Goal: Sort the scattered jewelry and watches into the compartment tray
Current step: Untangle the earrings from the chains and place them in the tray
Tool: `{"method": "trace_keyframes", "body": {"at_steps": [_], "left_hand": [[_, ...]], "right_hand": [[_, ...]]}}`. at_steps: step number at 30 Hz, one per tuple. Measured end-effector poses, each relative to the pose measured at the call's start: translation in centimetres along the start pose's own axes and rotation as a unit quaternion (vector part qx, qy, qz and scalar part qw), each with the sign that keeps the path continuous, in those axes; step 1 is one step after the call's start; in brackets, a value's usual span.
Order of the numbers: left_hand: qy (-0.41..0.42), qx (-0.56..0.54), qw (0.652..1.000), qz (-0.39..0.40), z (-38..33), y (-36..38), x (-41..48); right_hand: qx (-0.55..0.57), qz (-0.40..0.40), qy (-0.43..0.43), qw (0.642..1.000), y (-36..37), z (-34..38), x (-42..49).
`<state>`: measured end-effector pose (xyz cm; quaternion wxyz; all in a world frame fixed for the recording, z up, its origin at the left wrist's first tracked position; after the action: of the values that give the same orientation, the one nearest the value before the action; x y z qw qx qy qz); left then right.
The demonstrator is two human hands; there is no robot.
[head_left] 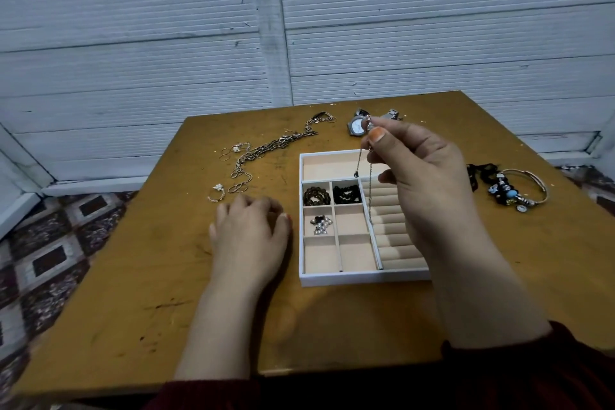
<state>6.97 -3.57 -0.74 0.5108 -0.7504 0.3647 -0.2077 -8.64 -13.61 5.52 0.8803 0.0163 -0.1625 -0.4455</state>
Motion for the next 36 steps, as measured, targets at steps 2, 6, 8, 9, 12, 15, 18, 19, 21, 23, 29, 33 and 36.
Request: {"method": "trace_keyframes", "body": {"at_steps": [2, 6, 8, 9, 12, 15, 18, 19, 21, 23, 29, 33, 36], "left_hand": [[-0.003, 0.053, 0.998, 0.021, 0.1, 0.6, -0.2], [0.009, 0.058, 0.995, 0.083, 0.3, 1.7, 0.0], [0.011, 0.072, 0.993, 0.092, 0.5, 1.9, 0.1], [0.011, 0.076, 0.993, 0.095, 0.6, 2.0, 0.2], [0.011, 0.08, 0.992, 0.097, 0.8, 2.1, 0.3], [0.016, 0.08, 0.993, 0.089, 0.8, 2.0, 0.3], [0.016, 0.079, 0.993, 0.09, 0.8, 2.0, 0.4], [0.016, 0.078, 0.993, 0.089, 0.8, 2.0, 0.4], [0.016, 0.076, 0.993, 0.089, 0.8, 2.0, 0.4], [0.017, 0.074, 0.993, 0.089, 0.9, 2.0, 0.4], [0.018, 0.071, 0.993, 0.089, 0.9, 2.0, 0.5], [0.018, 0.068, 0.994, 0.088, 0.9, 2.0, 0.6], [0.018, 0.067, 0.994, 0.088, 0.9, 2.0, 0.5]], "right_hand": [[-0.006, -0.001, -0.006, 1.0, 0.3, 0.0, 0.2], [-0.007, 0.006, -0.019, 1.0, 0.9, 0.5, 0.5], [-0.009, 0.012, -0.02, 1.0, 1.2, 0.5, 0.6], [-0.012, 0.013, -0.018, 1.0, 1.3, 0.4, 0.6], [-0.026, 0.015, -0.008, 1.0, 1.5, -0.2, 0.6], [-0.026, 0.017, 0.004, 1.0, 1.5, -0.5, 0.3], [-0.033, 0.017, 0.014, 0.999, 1.5, -0.8, 0.0], [-0.034, 0.016, 0.02, 0.999, 1.4, -0.9, 0.0], [-0.031, 0.016, 0.029, 0.999, 1.4, -1.1, -0.2], [-0.024, 0.018, 0.039, 0.999, 1.3, -1.3, -0.3], [-0.063, 0.03, 0.077, 0.995, 0.6, -1.7, -0.3], [-0.075, 0.037, 0.101, 0.991, 0.1, -2.1, -0.4], [-0.093, 0.052, 0.121, 0.987, -0.3, -2.3, -0.4]]}}
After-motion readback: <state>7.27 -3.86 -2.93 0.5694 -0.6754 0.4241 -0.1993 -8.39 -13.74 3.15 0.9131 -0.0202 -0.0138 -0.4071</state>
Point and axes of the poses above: each hand's wrist, its own x-axis towards the middle knuckle, its own y-axis out of the palm, z = x × y, the point moved 2 cm from there along x, towards the middle knuckle, and after that the axes turned 13 degrees about z, right-handed, at the moved point
